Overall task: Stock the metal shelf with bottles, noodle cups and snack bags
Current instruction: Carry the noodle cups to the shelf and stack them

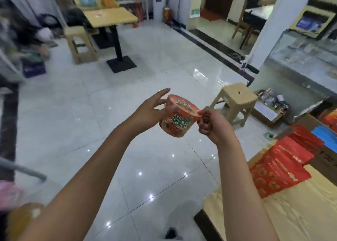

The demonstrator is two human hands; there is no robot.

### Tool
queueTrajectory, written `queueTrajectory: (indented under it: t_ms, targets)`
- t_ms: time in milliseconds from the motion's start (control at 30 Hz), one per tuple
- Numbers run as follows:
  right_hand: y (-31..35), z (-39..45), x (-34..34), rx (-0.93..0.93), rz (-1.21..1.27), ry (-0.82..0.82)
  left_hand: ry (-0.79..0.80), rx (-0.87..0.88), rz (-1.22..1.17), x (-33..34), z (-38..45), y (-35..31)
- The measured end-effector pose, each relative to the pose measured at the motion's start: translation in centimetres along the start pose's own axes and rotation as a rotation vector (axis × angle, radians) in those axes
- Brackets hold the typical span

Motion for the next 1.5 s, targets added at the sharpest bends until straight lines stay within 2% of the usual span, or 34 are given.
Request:
queueTrajectory:
  t_ms: [200, 367, 533, 633, 733, 867, 967, 1200, 1433, 1500]
  targets:
    - [0.3, 0.0, 19.1, -0.002, -0.238, 0.311, -0.283, -0.01, -0.099, -14.9, -7.2, 2.2]
    - [-2.6, -3.8, 36.4, -0.089, -0.337, 0.552, -0.655, 0.013, -0.17, -27.9, -17.3, 4.3]
    - [-8.6, -10.1, 51.5, -0.107, -0.408, 0.676, -0.969, 0.03, -0.169, -38.6, -30.1, 5.7]
    - [-13.2, -15.3, 60.0, -0.1, -0.462, 0.804, -1.15, 0.044, -0.137, -44.3, -38.5, 5.7]
    - [-16.4, -21.2, 67.1, -0.186, -0.483, 0.97, -1.279, 0.026, -0.087, -48.7, -45.5, 5.4]
    - [-19.1, -27.7, 74.4, -0.394, -0.508, 1.105, -1.458, 0.012, -0.05, -53.1, -53.5, 5.3]
    - [-21.6, -31.4, 79.3, -0.46, -0.513, 1.186, -1.587, 0.001, 0.006, -55.6, -58.8, 4.8]
    - [-26.8, -37.7, 87.4, -0.381, -0.51, 1.387, -1.838, -0.043, 0.178, -60.0, -67.0, 3.1]
    - [-31.7, -42.5, 97.5, -0.416, -0.519, 1.646, -1.997, -0.123, 0.424, -66.9, -72.2, -0.2]
    - [-32.8, -43.8, 100.2, -0.452, -0.596, 1.751, -2.076, -0.203, 0.529, -69.3, -73.5, -1.2]
Point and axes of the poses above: each hand's wrist, its own z-axis towards the middle knuckle, its own x-axis out of the palm, y = z × x, the point moved 7 cm from there along z, towards the middle knuckle, and after that the axes turned 3 degrees about z, right-handed, at the moved point
